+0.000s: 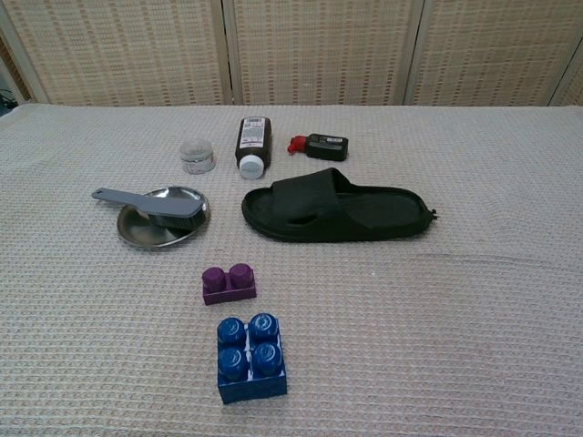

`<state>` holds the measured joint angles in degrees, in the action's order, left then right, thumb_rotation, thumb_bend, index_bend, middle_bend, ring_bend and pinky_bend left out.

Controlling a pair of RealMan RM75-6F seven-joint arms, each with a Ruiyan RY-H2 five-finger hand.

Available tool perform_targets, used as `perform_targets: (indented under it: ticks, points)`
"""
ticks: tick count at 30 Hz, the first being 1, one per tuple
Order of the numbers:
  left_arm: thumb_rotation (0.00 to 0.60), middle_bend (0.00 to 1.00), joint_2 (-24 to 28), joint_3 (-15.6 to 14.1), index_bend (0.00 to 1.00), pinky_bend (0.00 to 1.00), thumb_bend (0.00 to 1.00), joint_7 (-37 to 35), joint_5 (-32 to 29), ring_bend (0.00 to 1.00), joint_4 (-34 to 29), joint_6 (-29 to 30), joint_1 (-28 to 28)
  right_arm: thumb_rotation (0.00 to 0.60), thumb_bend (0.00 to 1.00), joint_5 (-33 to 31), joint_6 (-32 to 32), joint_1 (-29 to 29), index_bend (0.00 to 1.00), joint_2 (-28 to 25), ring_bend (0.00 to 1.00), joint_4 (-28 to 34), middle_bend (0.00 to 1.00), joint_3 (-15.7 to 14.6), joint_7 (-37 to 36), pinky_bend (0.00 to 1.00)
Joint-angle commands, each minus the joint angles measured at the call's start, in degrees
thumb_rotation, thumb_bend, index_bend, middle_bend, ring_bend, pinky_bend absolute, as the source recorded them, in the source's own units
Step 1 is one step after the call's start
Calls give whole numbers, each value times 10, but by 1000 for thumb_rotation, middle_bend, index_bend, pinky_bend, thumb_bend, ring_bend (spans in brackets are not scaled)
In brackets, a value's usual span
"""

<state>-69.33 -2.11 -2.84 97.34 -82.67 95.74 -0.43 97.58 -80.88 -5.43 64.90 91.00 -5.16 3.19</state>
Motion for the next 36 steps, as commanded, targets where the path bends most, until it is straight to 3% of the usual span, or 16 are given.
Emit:
perform_targets:
  ticks: [1, 6, 10, 16, 21, 26, 32, 36]
  points:
    - [600, 65, -2, 0, 44, 114, 452, 0, -1, 1, 1, -3, -1, 600, 165, -2, -1, 1, 0, -1, 0, 2, 0, 0, 1, 0]
    - [600, 65, -10, 6, 44, 135, 452, -12, -3, 15, 5, -17, -13, 600, 165, -10, -5, 4, 0, -3, 0, 3, 0, 4, 3, 0]
    - [600, 67, -6, 13, 45, 246, 453, -6, 7, 84, 4, -59, -50, 600, 165, -22, 6, 2, 0, 3, 0, -3, 0, 6, 12, 0]
    - [600, 107, 5, 44, 79, 680, 453, -19, -8, 450, -20, -170, -137, 600, 165, -33, 15, -1, 0, 11, 0, -10, 0, 11, 22, 0]
    - [600, 142, -20, 75, 104, 857, 456, 9, -47, 665, -2, -269, -208, 600, 165, -45, 18, -1, 0, 17, 0, -17, 0, 16, 28, 0]
    - [600, 135, -66, 99, 125, 900, 456, 52, -89, 779, 53, -343, -265, 600, 165, -61, 33, -5, 0, 25, 0, -26, 0, 20, 38, 0]
    - [600, 92, -107, 108, 126, 905, 454, 69, -126, 786, 96, -409, -313, 600, 165, -77, 43, -7, 0, 31, 0, -33, 0, 26, 45, 0]
    - [600, 89, -128, 105, 127, 907, 454, 81, -129, 788, 112, -421, -331, 600, 165, -85, 51, -10, 0, 34, 0, -37, 0, 27, 47, 0]
